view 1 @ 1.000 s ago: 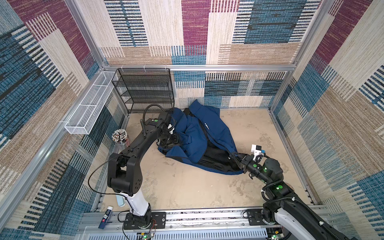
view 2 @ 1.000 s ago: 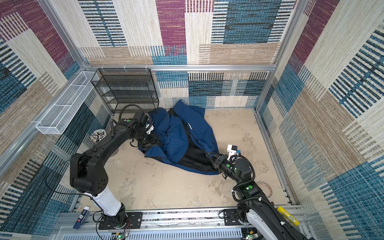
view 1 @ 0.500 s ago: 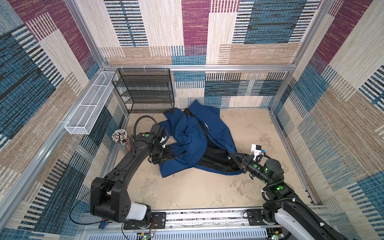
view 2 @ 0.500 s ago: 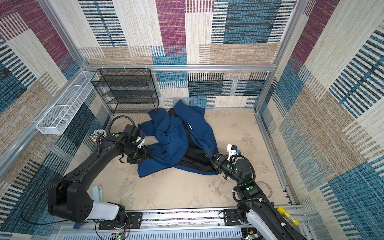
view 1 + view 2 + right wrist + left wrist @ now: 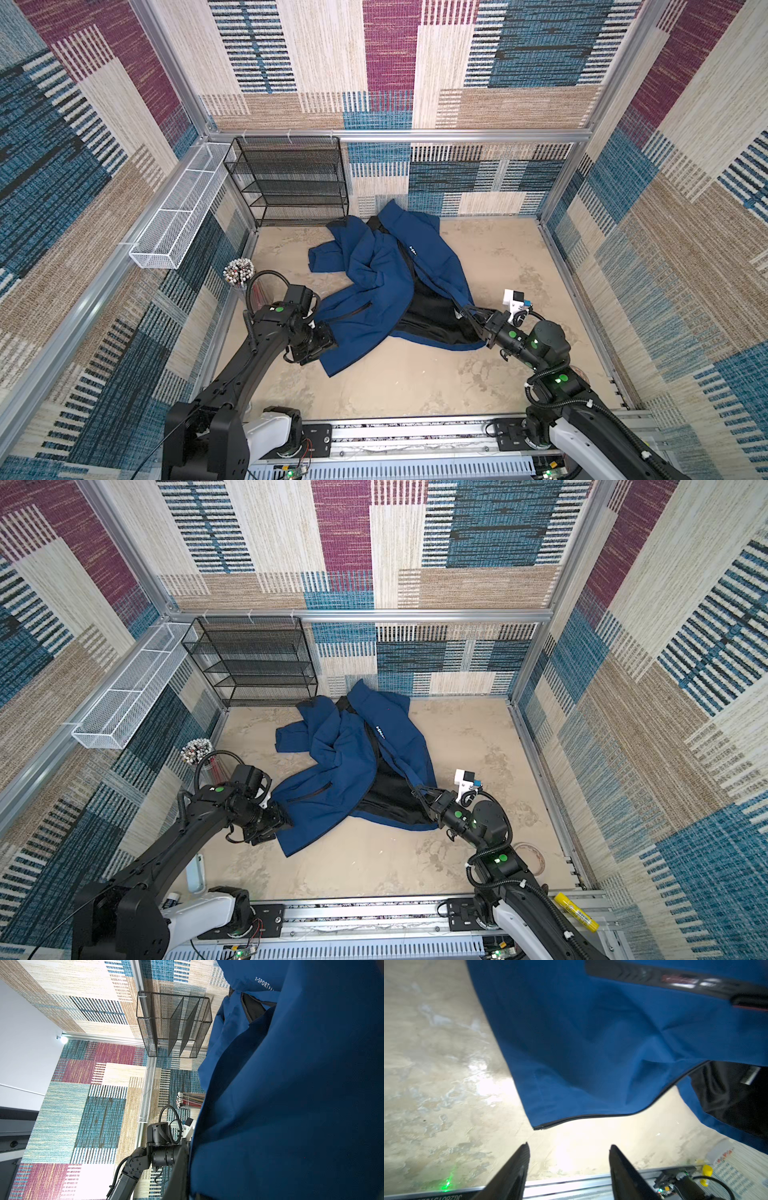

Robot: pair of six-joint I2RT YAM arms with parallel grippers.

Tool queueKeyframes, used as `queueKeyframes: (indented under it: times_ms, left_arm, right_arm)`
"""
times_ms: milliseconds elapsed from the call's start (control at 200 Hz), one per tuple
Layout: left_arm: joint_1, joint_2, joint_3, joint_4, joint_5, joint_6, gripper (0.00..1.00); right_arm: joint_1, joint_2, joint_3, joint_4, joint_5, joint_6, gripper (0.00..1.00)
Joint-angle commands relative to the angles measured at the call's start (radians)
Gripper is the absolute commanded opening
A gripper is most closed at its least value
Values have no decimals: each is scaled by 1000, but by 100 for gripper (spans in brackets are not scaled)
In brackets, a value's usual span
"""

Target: Zip up the jacket

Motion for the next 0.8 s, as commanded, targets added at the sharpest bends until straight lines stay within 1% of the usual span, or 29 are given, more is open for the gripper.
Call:
queueKeyframes:
  times_ms: [0, 45, 110, 190, 255, 311, 411, 466, 526, 596, 636, 666, 706, 792]
  left_arm:
    - [-18, -29, -48, 23, -88, -62, 61]
    - [-25, -37, -63, 39, -99, -80, 61]
    - [-27, -55, -95, 92, -85, -112, 67]
    - [-24, -86, -166, 259, 52, -163, 68]
    - [-46, -97, -185, 311, 106, -222, 68]
    - [-91, -121, -188, 330, 96, -292, 69]
    - [-180, -223, -243, 428, 48, -450, 70]
    - [-215, -268, -259, 449, 7, -493, 70]
    - [-238, -276, -231, 389, -47, -468, 69]
    - [-236, -246, -158, 226, -150, -375, 70]
    - [-220, -223, -130, 182, -185, -337, 71]
    - [-198, -206, -122, 175, -184, -313, 71]
    - [-144, -187, -124, 190, -163, -289, 72]
    - [-6, -158, -140, 252, -68, -257, 73]
  right_arm:
    - [0, 5, -5, 47, -28, -5, 0]
    - [0, 6, -8, 54, -30, -4, 0]
    - [0, 9, -10, 59, -32, -1, 0]
    - [1, 11, -9, 63, -35, 2, 0]
    - [0, 11, -4, 59, -38, 1, 0]
    - [0, 7, -4, 55, -37, 2, 0]
    - [0, 6, -10, 64, -36, 9, 0]
    - [0, 15, -11, 77, -44, 12, 0]
    - [0, 27, -10, 91, -53, 12, 0]
    - [0, 34, -2, 97, -61, 10, 0]
    - [0, 35, 4, 94, -64, 7, 0]
    - [0, 34, 7, 91, -66, 6, 0]
    - [0, 31, 7, 89, -67, 8, 0]
    - [0, 23, 6, 86, -70, 10, 0]
